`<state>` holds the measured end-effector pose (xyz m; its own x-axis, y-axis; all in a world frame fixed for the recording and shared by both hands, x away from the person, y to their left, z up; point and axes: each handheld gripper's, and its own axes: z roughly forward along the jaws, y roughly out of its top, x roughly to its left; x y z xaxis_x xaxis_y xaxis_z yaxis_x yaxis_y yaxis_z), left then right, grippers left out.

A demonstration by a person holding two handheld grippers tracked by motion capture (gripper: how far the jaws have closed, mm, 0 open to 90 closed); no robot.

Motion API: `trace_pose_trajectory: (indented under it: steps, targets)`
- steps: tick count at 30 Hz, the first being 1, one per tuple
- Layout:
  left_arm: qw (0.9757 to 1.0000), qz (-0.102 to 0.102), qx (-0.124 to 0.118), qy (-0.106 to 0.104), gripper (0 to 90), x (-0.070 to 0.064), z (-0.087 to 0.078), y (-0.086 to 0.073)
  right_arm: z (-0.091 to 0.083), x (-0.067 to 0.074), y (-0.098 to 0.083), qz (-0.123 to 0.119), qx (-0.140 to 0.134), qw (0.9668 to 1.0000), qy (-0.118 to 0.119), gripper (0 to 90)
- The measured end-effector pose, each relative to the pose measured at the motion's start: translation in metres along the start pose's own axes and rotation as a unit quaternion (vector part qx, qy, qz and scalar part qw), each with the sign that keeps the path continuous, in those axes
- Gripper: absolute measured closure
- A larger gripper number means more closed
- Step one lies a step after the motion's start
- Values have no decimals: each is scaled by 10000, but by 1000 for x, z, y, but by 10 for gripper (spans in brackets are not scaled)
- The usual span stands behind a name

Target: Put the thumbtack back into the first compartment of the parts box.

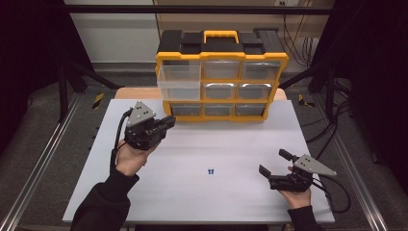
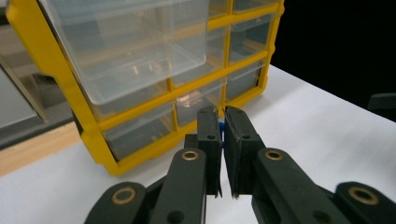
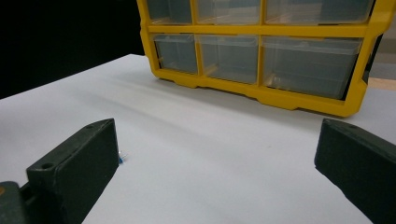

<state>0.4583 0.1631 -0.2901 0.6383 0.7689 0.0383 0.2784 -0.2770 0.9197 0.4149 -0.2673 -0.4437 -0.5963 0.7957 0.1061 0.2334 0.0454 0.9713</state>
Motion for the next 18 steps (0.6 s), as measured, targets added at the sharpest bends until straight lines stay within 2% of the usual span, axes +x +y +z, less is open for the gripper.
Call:
trace_pose_trajectory:
  steps: [2,6,9,10,13,15,18]
  targets:
    - [10000,49,33,26,847,2,0,9,0,1,0,70,-1,10000,3,5]
    - [9999,108,15,58,847,2,0,18,1,0,0,-7,-5,10000,-3,5]
    - [9999,95,-61,70,847,4,-1,29,0,1,0,25,2,10000,4,5]
    - [9997,139,-154,120,847,5,-3,35,0,0,0,10,-8,10000,-6,5]
    - [9997,102,-209,116,847,6,-5,42,0,0,0,-5,-20,10000,0,5]
    - [9994,135,-264,161,847,10,-7,54,0,0,0,-2,-23,10000,2,5]
    - [9992,168,-295,213,846,11,-9,62,0,0,0,13,-13,10000,-1,5]
